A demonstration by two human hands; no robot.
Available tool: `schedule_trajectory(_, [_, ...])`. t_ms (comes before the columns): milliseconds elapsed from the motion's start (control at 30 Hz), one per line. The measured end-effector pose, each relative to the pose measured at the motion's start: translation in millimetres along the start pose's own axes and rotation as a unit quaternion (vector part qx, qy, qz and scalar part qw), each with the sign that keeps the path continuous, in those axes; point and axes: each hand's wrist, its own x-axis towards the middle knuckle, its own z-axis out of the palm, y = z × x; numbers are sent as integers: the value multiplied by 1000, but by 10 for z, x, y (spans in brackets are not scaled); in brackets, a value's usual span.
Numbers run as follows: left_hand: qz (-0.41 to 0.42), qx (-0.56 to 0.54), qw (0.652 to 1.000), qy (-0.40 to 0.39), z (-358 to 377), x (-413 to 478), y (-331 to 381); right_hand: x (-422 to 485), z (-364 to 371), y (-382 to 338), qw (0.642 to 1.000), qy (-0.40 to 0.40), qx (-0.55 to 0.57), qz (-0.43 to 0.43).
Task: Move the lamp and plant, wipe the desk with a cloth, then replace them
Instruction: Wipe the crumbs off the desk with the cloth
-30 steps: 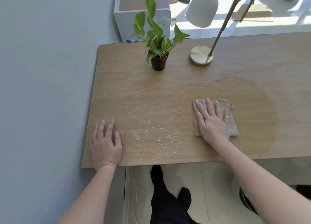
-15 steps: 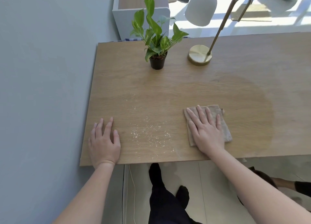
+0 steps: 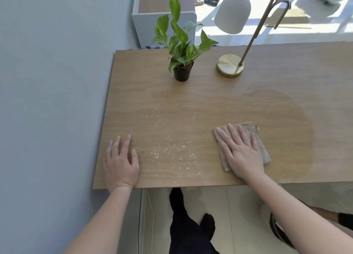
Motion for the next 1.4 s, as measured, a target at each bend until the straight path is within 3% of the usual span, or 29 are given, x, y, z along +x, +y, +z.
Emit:
schedule_trajectory(67, [0, 1, 1000, -2, -1, -11, -19, 246, 54, -271, 997, 16, 30, 67])
schedule_trajectory(133, [2, 5, 1000, -3, -3, -22, -35, 346, 130, -518, 997, 15, 31, 74])
schedule_trajectory(267, [-2, 4, 1000, -5, -8, -4, -19, 139, 109, -411, 993, -30, -8, -113])
schedule_trajectory(333, [1, 3, 1000, -3, -17, -3, -23, -18, 15, -85, 986, -51, -22, -156])
schedule_trajectory(467, [-1, 1, 1000, -6, -5, -17, -15, 153, -199, 310, 998, -15, -19, -50])
schedule_trajectory(600, [-5, 1, 1000, -9, 11, -9, -31, 932, -267, -91, 993, 28, 46, 102])
schedule_trajectory(667, [-5, 0, 1000, -7, 10, -4, -44, 1252, -239, -440, 990, 28, 56, 122])
schedule_trajectory(800, [-2, 4, 1000, -7, 25, 13, -39, 1351, -116, -1035, 999, -1, 30, -45])
schedule_trajectory(933, [4, 4, 1000, 0, 15, 30, -56, 805, -87, -710, 979, -46, -7, -198])
schedule_trajectory(1067, [3, 1, 1000, -5, 23, 48, -61, 749, -287, -169, 987, -46, -17, -156])
schedule_trajectory(1233, [0, 1, 1000, -3, 14, 31, -72, 1243, -212, -634, 1000, 1, 31, 2])
schedule_trajectory(1300, [-1, 3, 1000, -6, 12, 30, -76, 1260, -130, -866, 999, -2, 35, -9])
schedule_trajectory(1400, [-3, 2, 1000, -8, -1, 18, -65, 930, -34, -922, 991, -30, 9, -134])
